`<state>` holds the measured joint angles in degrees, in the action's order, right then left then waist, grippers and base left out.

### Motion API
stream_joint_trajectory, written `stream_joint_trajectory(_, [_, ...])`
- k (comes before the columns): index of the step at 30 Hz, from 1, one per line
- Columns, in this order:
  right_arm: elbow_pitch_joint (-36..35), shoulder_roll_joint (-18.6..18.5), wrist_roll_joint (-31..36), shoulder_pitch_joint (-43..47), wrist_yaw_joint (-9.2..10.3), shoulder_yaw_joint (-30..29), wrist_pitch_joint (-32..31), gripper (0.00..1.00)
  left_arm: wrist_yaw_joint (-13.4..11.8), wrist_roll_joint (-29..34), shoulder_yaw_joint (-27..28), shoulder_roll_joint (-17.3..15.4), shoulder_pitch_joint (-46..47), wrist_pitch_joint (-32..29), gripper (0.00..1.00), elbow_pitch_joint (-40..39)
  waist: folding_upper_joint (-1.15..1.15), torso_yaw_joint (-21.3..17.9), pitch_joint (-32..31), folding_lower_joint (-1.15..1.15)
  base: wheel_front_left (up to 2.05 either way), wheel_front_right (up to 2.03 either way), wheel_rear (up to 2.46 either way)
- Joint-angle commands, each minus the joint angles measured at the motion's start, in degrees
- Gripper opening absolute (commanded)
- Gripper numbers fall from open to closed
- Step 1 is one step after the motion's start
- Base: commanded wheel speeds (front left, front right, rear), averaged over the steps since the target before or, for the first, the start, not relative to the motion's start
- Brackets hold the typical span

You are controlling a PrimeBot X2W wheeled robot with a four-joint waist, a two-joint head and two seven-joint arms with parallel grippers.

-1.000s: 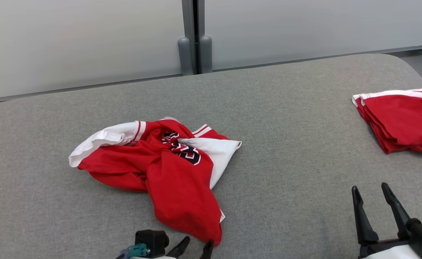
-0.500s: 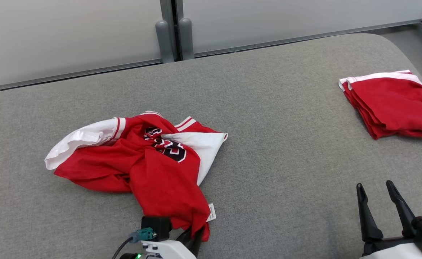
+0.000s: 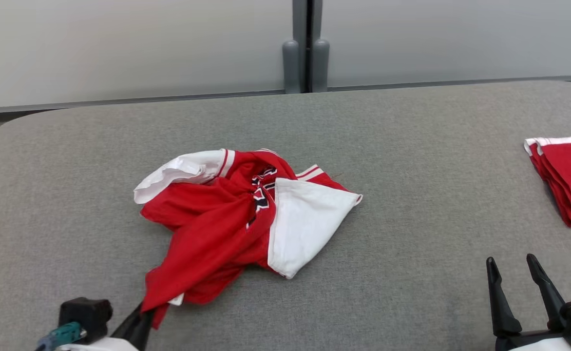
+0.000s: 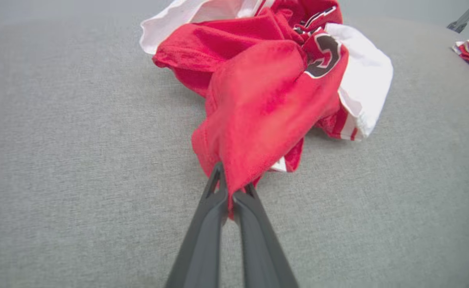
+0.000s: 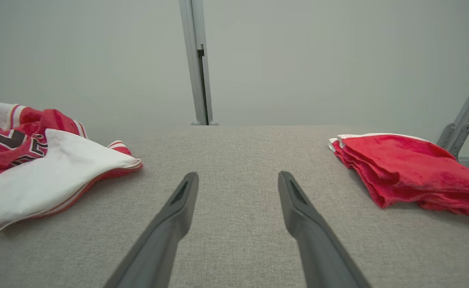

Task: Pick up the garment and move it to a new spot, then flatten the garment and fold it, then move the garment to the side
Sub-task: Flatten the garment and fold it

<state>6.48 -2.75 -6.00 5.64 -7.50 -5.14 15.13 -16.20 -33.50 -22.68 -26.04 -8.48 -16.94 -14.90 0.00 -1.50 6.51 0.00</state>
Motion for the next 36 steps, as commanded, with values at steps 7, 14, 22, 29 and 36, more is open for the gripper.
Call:
stream_joint_trajectory(7, [0.27,-0.3,0.27,-0.63,0.02,0.98,0.0,1.0,-3.77,0.01,3.19,-7.15,-8.04,-5.9,0.0,-3.31,0.0,3.08,-1.28,0.0,0.0,0.0,0.0])
stream_joint_trajectory(14, [0.62,-0.31,0.17,0.22,0.02,0.94,0.0,1.0,-3.61,-1.75,1.53,-3.42,-10.26,-3.7,1.0,-0.31,0.0,2.34,-0.86,0.0,0.0,0.0,0.0])
stream_joint_trajectory(22, [0.29,-0.3,0.48,0.44,0.02,-0.09,0.0,1.0,-7.36,-3.38,7.22,-4.3,-15.61,-0.65,1.0,-5.54,0.0,0.37,-0.96,0.0,0.0,0.0,0.0])
stream_joint_trajectory(29, [0.64,-0.3,0.54,-0.46,0.02,0.53,0.0,1.0,-6.68,-1.6,7.57,-4.61,-8.83,-0.01,1.0,-14.78,0.0,-0.98,-1.06,0.0,0.0,0.0,0.0])
stream_joint_trajectory(36, [0.81,-0.3,-0.43,-3.08,0.02,2.27,0.0,1.0,1.46,-0.97,-5.15,5.2,11.58,-2.32,1.0,-2.17,0.0,-5.01,1.06,0.0,0.0,0.0,0.0])
